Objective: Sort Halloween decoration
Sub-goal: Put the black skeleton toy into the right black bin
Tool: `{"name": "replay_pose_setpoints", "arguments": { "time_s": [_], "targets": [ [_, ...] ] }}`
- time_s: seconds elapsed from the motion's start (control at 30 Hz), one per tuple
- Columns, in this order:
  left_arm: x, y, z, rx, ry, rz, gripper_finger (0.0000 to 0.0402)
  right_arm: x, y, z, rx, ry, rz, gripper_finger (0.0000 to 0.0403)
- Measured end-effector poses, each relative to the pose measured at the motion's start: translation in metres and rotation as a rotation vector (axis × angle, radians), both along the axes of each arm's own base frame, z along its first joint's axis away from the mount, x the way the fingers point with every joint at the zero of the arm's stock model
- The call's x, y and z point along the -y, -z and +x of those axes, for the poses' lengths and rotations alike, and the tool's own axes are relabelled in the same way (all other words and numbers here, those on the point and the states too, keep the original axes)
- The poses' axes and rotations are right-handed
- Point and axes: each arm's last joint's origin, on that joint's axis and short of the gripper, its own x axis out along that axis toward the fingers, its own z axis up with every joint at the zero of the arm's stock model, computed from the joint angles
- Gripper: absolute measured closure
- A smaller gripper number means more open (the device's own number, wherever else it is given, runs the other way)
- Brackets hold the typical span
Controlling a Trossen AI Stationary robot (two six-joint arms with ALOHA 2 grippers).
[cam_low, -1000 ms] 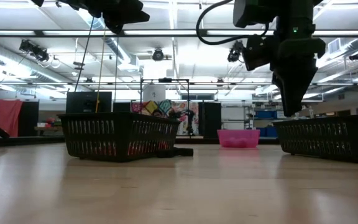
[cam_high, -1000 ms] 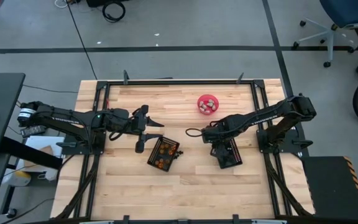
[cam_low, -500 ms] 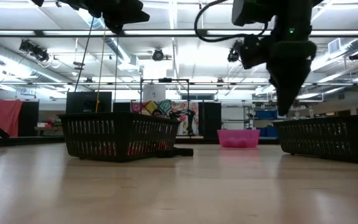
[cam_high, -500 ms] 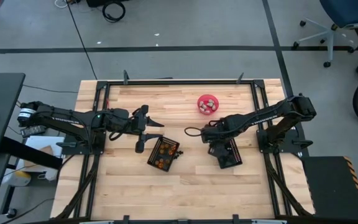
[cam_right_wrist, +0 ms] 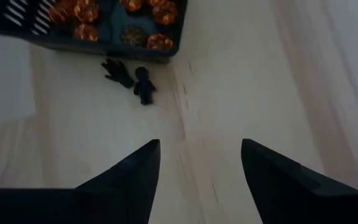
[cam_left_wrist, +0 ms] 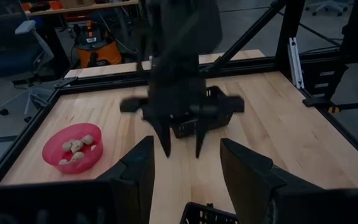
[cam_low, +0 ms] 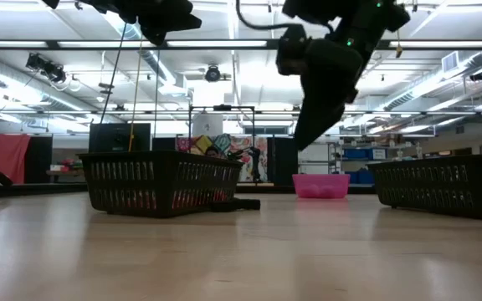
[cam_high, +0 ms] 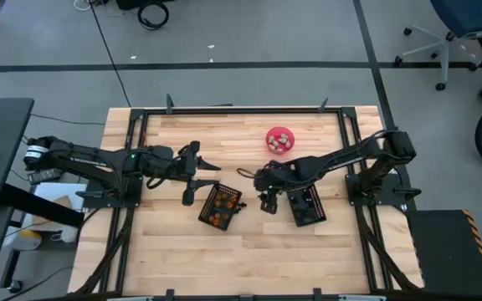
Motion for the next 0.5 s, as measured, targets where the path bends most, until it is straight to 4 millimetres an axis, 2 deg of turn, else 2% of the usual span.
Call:
{"name": "replay_pose_setpoints", "arguments": {
  "time_s": [0.23, 0.5],
  "targets": [
    [0.000, 0.000, 0.000, -0.001, 0.000, 0.000, 0.0246, -0.012, 0.033, 0.025, 0.048, -0.115, -0.025, 0.0176],
    [0.000, 0.000, 0.000, 0.001, 0.000, 0.000, 0.0246, -0.029, 0.061, 0.041, 0.109, -0.194, -0.066, 0.0176]
  ]
}}
